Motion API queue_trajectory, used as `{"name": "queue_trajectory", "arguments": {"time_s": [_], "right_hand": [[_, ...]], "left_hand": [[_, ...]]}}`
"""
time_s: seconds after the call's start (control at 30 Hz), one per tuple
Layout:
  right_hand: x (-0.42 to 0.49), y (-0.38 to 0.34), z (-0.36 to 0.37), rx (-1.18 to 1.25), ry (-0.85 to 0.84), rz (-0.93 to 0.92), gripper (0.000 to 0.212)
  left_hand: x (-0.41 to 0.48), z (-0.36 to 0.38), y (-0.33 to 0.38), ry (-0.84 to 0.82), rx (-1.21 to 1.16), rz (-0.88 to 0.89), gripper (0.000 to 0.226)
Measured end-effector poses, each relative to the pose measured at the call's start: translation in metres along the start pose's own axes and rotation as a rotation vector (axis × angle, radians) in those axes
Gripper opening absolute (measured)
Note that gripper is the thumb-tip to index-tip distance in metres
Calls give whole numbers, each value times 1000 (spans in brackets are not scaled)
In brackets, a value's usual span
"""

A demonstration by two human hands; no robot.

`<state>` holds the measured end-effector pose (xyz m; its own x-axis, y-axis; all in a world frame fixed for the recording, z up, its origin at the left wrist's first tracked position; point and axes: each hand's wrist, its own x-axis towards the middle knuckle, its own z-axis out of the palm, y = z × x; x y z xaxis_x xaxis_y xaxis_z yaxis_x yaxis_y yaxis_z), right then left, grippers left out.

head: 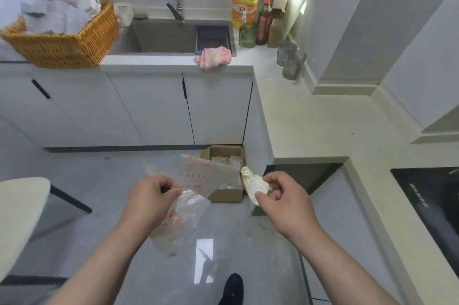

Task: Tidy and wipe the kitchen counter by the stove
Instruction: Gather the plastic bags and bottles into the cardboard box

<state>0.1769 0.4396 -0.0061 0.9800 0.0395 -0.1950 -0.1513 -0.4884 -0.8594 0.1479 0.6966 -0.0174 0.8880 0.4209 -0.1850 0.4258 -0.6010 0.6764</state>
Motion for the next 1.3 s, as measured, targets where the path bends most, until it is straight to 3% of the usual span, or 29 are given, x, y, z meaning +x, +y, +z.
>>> {"name": "queue_trajectory", "arguments": {"time_s": [0.4,0.9,1.07,1.3], "right_hand": [[125,-48,39,4,-19,-7,26],[296,-120,126,-26,104,116,30],[331,-100,153,-71,125,191,30],[390,-8,203,-40,21,399,29]], "left_hand": [[133,-16,7,14,-40,-21,26],[373,-27,10,-216,-77,35,34],[422,5,2,-316,-70,32,31],[476,100,-54,-441,-33,-83,41]]}}
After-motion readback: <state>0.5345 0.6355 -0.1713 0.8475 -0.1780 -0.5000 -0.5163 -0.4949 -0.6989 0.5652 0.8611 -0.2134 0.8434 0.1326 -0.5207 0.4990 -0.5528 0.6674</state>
